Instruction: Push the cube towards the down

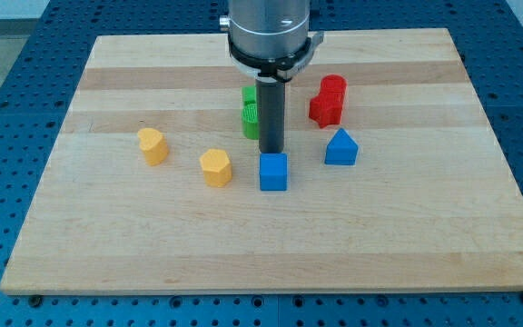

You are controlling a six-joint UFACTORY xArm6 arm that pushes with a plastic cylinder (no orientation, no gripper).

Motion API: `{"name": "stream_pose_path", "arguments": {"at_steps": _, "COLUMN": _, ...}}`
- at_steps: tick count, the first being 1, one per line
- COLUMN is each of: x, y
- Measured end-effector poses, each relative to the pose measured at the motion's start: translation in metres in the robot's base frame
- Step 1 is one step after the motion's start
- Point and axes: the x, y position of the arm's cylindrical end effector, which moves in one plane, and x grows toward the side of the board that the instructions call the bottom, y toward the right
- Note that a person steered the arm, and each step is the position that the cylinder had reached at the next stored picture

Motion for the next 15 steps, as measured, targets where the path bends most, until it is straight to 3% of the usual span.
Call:
{"name": "stream_pose_path", "arguments": {"at_steps": 3, "x": -0.026, "y": 0.0}}
{"name": "stream_pose_path", "arguments": {"at_steps": 5, "x": -0.008, "y": 0.032}}
{"name": "stream_pose_path", "arguments": {"at_steps": 8, "x": -0.008, "y": -0.01}}
{"name": "stream_pose_path", "arguments": {"at_steps": 13, "x": -0.008, "y": -0.032}}
{"name": "stream_pose_path", "arguments": {"at_steps": 15, "x": 0.012, "y": 0.002}}
